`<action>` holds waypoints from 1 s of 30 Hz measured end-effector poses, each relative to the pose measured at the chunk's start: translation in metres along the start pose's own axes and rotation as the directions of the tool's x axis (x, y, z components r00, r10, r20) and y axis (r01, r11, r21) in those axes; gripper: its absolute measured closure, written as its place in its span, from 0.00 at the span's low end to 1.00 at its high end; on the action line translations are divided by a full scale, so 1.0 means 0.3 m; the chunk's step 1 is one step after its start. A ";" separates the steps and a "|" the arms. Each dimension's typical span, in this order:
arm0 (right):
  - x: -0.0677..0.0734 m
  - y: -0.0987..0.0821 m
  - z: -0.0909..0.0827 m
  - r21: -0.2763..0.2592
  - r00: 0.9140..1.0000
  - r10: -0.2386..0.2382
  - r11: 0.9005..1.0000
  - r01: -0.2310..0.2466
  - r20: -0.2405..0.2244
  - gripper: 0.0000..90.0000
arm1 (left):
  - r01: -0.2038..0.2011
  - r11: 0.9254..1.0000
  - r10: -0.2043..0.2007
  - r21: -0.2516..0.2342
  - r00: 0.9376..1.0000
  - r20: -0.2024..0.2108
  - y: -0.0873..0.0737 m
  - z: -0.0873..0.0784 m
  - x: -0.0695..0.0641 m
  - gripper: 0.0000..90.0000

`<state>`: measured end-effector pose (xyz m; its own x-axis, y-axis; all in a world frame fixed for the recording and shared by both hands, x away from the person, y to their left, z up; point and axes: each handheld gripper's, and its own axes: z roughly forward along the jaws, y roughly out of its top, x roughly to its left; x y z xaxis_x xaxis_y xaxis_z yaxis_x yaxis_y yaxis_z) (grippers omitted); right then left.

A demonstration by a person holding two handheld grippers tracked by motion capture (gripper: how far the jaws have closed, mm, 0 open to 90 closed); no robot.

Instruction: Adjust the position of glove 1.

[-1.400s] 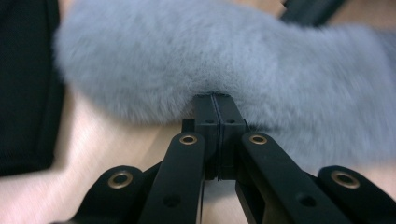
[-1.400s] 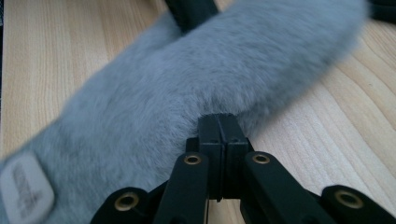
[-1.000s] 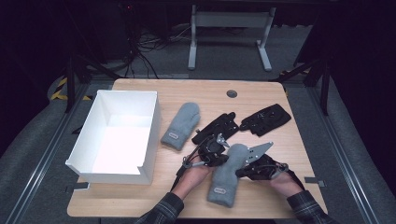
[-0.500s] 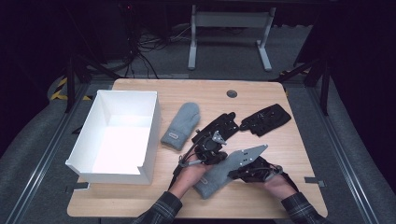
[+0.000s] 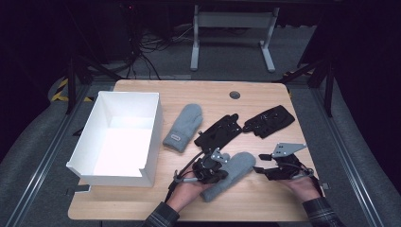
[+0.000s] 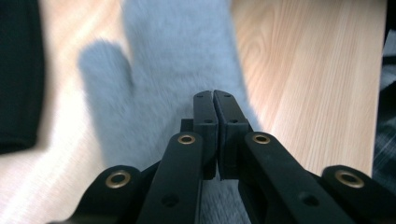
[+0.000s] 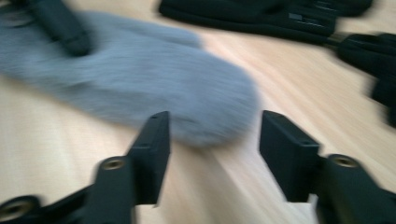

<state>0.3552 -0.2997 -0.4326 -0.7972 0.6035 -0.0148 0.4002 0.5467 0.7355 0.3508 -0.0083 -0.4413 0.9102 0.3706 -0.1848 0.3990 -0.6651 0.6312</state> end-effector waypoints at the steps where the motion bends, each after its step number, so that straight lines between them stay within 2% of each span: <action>1: -0.012 -0.009 -0.005 -0.003 1.000 0.014 1.000 -0.014 0.013 0.40 | -0.001 1.000 0.001 -0.004 1.000 0.002 -0.006 0.000 -0.001 1.00; 3: -0.043 -0.035 -0.011 -0.008 0.997 0.058 0.998 -0.058 0.052 0.32 | -0.015 1.000 0.014 0.012 1.000 0.006 -0.015 -0.011 -0.003 1.00; 6: -0.059 -0.045 -0.009 0.002 0.994 0.075 0.997 -0.075 0.076 0.28 | -0.028 0.999 0.028 0.025 1.000 0.009 -0.043 -0.032 -0.007 1.00; 9: -0.076 -0.056 0.004 0.021 0.990 0.098 0.995 -0.100 0.098 0.24 | -0.019 0.999 0.018 0.028 1.000 0.016 -0.075 -0.055 -0.005 1.00; 13: -0.084 -0.071 0.027 0.039 0.988 0.106 0.993 -0.111 0.111 0.24 | -0.005 1.000 0.005 0.019 1.000 0.011 -0.104 -0.083 0.000 1.00; 15: -0.086 -0.076 0.037 0.051 0.987 0.110 0.992 -0.117 0.120 0.24 | -0.004 1.000 0.004 -0.005 1.000 0.006 -0.104 -0.100 0.002 0.96; 19: -0.091 -0.084 0.040 0.041 0.984 0.114 0.992 -0.121 0.141 0.24 | -0.005 0.999 0.003 -0.046 0.999 -0.041 -0.088 -0.132 0.013 0.83; 21: -0.095 -0.090 0.044 0.043 0.982 0.118 0.991 -0.126 0.145 0.24 | 0.004 0.998 -0.008 -0.059 0.998 -0.068 -0.082 -0.143 0.021 0.74; 25: -0.101 -0.098 0.047 0.041 0.981 0.120 0.991 -0.128 0.154 0.24 | 0.023 0.997 -0.031 -0.079 0.995 -0.096 -0.064 -0.166 0.047 0.62; 27: -0.104 -0.103 0.046 0.032 0.980 0.121 0.991 -0.127 0.159 0.23 | 0.032 0.996 -0.042 -0.087 0.993 -0.114 -0.053 -0.174 0.062 0.58; 30: -0.107 -0.110 0.047 0.015 0.979 0.126 0.991 -0.130 0.162 0.20 | 0.050 0.993 -0.066 -0.110 0.987 -0.148 -0.035 -0.185 0.096 0.56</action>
<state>0.3739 -0.3289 -0.4660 -0.6570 0.7532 -0.0317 0.5068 0.4723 0.7212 0.3666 0.0454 -0.4115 0.8552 0.5058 -0.1129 0.4295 -0.5700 0.7005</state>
